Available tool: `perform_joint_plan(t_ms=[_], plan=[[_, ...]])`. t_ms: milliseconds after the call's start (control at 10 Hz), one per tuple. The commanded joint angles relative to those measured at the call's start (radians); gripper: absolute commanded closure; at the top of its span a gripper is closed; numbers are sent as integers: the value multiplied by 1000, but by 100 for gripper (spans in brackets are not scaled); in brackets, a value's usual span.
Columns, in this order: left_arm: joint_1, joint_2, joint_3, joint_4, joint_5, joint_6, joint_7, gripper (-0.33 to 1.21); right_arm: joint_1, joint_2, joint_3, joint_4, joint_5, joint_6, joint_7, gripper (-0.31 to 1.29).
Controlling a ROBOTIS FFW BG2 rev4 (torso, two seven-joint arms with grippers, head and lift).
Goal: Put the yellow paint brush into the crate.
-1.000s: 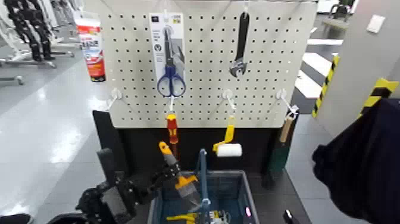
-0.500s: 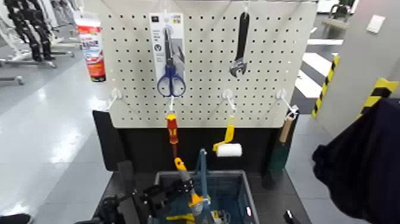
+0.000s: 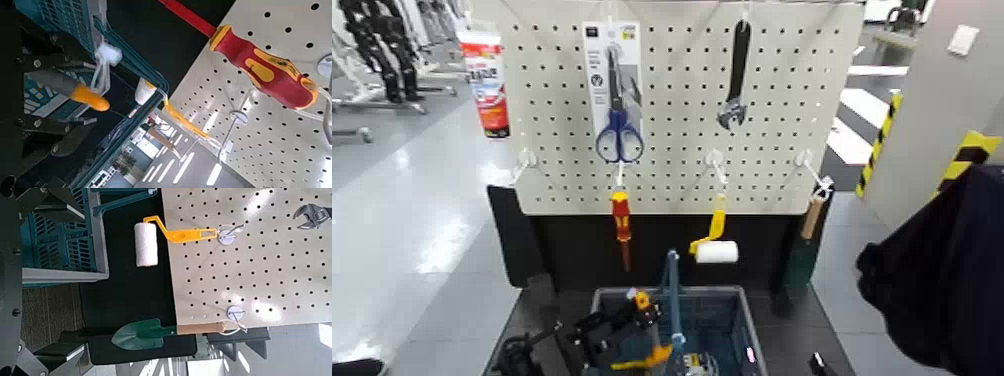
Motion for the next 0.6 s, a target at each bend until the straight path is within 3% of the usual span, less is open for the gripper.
perform_joint_plan(t_ms=[100,400,600], plan=[[15,0,18,-46,2,-8,11,11,0,-1,0,0,-1,2,0,14],[46,-3,52,-109,-26,-16,32,12,0,-1,2,-2,-1,5,0,14],[93,-3,117,-213,-132,-41,80,12,0,-1,2,-3,-1,11,0,14]])
